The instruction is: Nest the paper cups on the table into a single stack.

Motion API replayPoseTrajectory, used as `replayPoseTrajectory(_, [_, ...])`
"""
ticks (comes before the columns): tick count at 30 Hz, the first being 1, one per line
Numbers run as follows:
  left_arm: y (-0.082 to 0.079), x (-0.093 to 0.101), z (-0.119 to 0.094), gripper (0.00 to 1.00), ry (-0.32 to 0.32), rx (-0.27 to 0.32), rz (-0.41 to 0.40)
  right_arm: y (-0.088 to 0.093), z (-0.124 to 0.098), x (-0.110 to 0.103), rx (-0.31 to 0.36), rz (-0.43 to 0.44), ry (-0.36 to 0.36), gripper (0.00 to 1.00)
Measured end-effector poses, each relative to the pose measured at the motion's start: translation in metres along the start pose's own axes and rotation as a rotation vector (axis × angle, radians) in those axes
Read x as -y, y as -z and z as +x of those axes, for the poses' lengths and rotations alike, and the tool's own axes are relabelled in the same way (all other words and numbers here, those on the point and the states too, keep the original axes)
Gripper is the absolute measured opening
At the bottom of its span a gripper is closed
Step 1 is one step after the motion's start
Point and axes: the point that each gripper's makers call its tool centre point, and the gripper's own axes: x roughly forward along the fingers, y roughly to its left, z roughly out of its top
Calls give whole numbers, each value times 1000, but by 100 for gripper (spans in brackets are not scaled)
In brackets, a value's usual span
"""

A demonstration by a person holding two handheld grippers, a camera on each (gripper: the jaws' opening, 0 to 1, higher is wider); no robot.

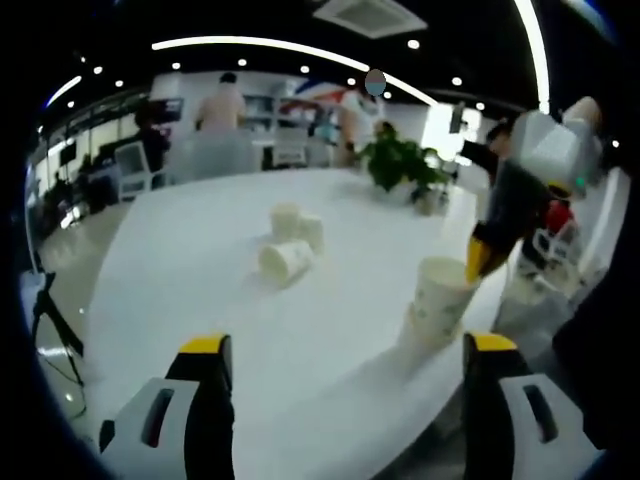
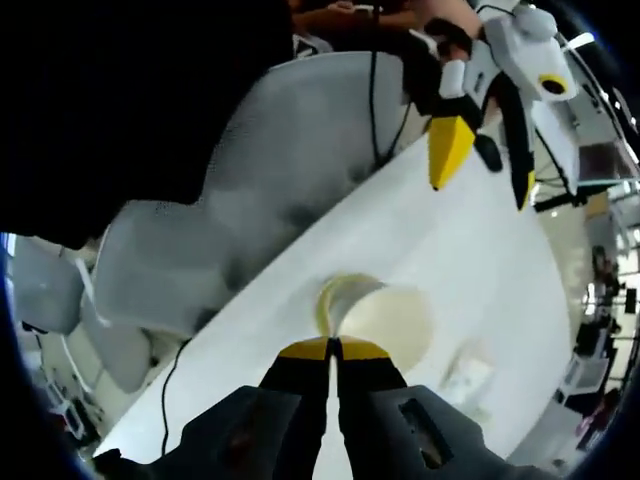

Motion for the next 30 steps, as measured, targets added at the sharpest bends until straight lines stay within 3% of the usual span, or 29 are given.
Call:
replayPoseTrajectory(16, [12, -4, -4, 96, -13, -9, -13, -2, 22, -7, -9, 3, -13, 0])
replayPoseTrajectory(19, [11, -4, -5, 96, -14, -2, -19, -1, 24, -6, -14, 10, 5, 9])
replayPoseTrajectory(30, [9, -2, -3, 96, -2, -1, -16, -6, 24, -9, 15, 57, 22, 14])
